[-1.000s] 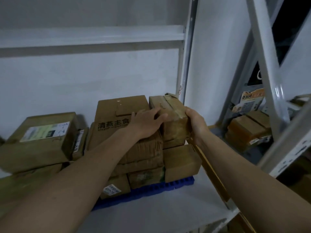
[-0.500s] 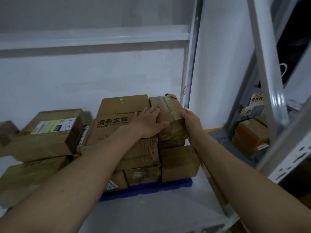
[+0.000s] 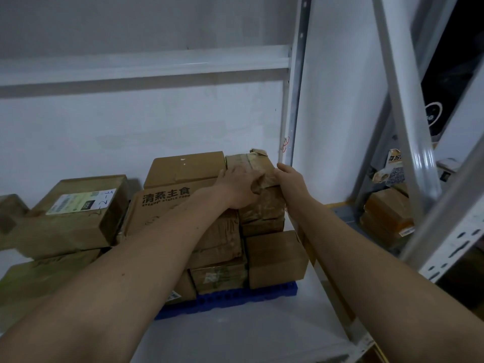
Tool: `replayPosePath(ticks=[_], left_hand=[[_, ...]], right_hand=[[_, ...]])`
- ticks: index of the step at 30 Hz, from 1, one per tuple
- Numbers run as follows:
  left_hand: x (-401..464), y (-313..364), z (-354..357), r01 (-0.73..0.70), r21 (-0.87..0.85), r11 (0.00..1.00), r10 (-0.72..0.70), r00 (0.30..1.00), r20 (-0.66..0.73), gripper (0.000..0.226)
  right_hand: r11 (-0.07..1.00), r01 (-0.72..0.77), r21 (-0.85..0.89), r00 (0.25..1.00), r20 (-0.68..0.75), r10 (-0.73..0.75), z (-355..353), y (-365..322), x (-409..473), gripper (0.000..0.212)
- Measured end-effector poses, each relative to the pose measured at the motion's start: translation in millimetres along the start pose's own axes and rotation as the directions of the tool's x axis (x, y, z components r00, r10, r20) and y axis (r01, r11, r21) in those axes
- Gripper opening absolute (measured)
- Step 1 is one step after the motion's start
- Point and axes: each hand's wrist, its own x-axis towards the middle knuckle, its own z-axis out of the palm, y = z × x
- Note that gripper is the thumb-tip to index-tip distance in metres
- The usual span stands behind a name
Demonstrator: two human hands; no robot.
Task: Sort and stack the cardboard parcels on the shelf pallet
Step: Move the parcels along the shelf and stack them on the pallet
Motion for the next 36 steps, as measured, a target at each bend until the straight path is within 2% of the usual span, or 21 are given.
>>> replayPosePath(ticks=[3, 6, 8, 12, 18, 25, 29, 31, 32, 34, 36], left_hand=[[4, -2, -3, 0.125, -0.02, 0.992, -0.125, 0.992, -0.025, 0.098], [4, -14, -7, 0.298, 0.011, 0.954, -0.298, 0.951, 0.078, 0.122], [3, -19, -6, 0.301, 0.058, 0.952, -0.306, 0.945, 0.119, 0.127], [2, -23, 1, 0.237, 0.098, 0.967, -0.245, 0.966, 0.078, 0.125], [3, -23, 6, 0.247, 0.133, 0.96, -0.256, 0.965, 0.054, 0.114], [3, -22, 10, 0.246, 0.136, 0.96, -0.255, 0.966, 0.05, 0.104], [3, -22, 9, 0.264, 0.061, 0.963, -0.268, 0.959, 0.086, 0.102], [2, -22, 5, 0.242, 0.021, 0.97, -0.242, 0.963, 0.116, 0.1], [2, -22, -1, 0.221, -0.014, 0.975, -0.218, 0.968, 0.127, 0.1], [-2, -23, -17, 0.153, -0.108, 0.982, -0.138, 0.981, 0.133, 0.098], [-9, -25, -34, 0.048, -0.151, 0.987, -0.031, 0.994, 0.109, 0.082]], right_hand=[[0.994, -0.005, -0.108, 1.0, -0.009, 0.004, 0, 3, 4, 0.049], [0.993, -0.041, -0.114, 0.999, -0.003, 0.041, 1, 11, 4, 0.056], [0.993, -0.068, -0.092, 0.997, -0.031, 0.065, 2, 18, 5, 0.06], [0.993, -0.08, -0.087, 0.994, -0.075, 0.073, 7, 20, 7, 0.059], [0.992, -0.043, -0.117, 0.994, -0.103, 0.031, 10, 12, 16, 0.048], [0.992, -0.033, -0.125, 0.994, -0.11, 0.019, 14, 14, 15, 0.046], [0.966, -0.002, -0.258, 0.998, -0.068, -0.016, 11, 9, 12, 0.043], [0.898, 0.09, -0.43, 0.992, -0.046, -0.121, 10, 3, 8, 0.038], [0.809, 0.159, -0.565, 0.978, -0.023, -0.208, 9, -2, 6, 0.036], [0.537, 0.291, -0.791, 0.926, 0.091, -0.368, 11, -13, 1, 0.039], [0.342, 0.388, -0.856, 0.883, 0.238, -0.405, 16, -27, -4, 0.049]])
